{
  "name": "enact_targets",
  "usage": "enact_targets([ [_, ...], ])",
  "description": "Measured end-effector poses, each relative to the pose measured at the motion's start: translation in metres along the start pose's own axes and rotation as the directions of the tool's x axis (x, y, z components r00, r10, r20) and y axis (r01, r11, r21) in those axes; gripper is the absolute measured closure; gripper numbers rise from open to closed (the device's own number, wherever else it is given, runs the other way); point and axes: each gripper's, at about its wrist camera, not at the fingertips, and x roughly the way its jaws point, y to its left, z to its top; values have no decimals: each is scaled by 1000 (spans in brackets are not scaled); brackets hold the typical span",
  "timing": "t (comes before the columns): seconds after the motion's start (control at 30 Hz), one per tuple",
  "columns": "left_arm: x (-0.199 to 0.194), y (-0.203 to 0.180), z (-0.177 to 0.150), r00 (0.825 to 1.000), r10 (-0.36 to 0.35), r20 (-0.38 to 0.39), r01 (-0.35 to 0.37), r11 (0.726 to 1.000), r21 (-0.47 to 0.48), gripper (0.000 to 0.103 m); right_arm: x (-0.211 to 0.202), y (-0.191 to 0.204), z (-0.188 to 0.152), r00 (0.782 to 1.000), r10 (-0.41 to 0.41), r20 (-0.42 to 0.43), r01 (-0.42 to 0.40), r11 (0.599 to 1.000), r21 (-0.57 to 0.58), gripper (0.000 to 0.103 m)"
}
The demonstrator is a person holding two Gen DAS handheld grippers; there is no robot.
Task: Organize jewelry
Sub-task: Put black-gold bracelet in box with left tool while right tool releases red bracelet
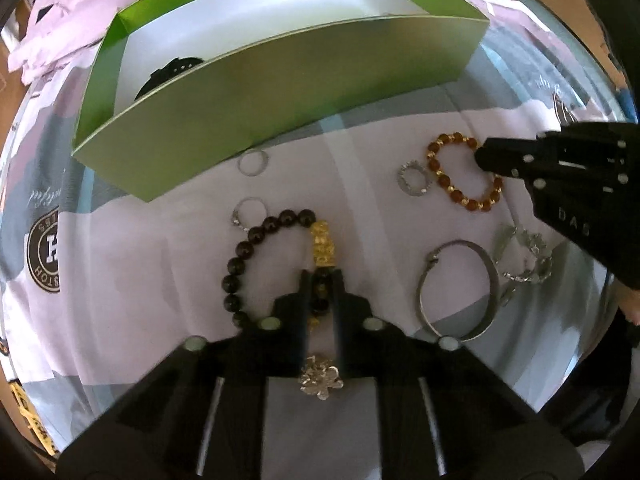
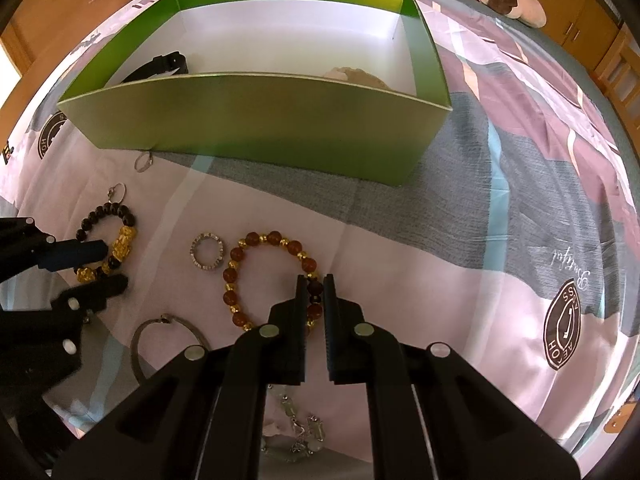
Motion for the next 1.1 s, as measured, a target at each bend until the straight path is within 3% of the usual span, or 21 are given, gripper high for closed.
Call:
enact_targets([
  [0.13, -13, 5, 2, 999, 6, 41, -6, 1000, 3, 94, -2, 1, -1, 1000, -4, 8, 4, 1000, -3, 96],
  [0.3, -63, 6, 2, 990, -19, 138, 24, 999, -30, 94, -21, -1, 2, 998, 13, 60, -14, 1000, 10, 96],
  [0.53, -115, 25, 17, 962, -29, 270, 61, 992, -112, 94, -77, -3, 16, 981, 41, 190, -47, 999, 28, 96],
  [0.73, -125, 42, 46, 950, 3, 313, 58, 981, -186, 94, -99, -18, 50, 964, 72, 257, -96, 992, 79, 96],
  [0.9, -124, 69, 62, 941, -3, 339, 97, 960, -262, 94, -104, -23, 78, 945, 80, 317, -124, 985, 120, 96],
  [1.0, -131, 83, 66, 928, -36, 372, 155, 943, -295, 94, -90, -26, 82, 951, 74, 301, -121, 982, 143, 96],
  [1.1, -137, 84, 69, 920, -13, 391, 139, 945, -296, 94, -80, -33, 83, 956, 92, 277, -143, 975, 170, 96],
])
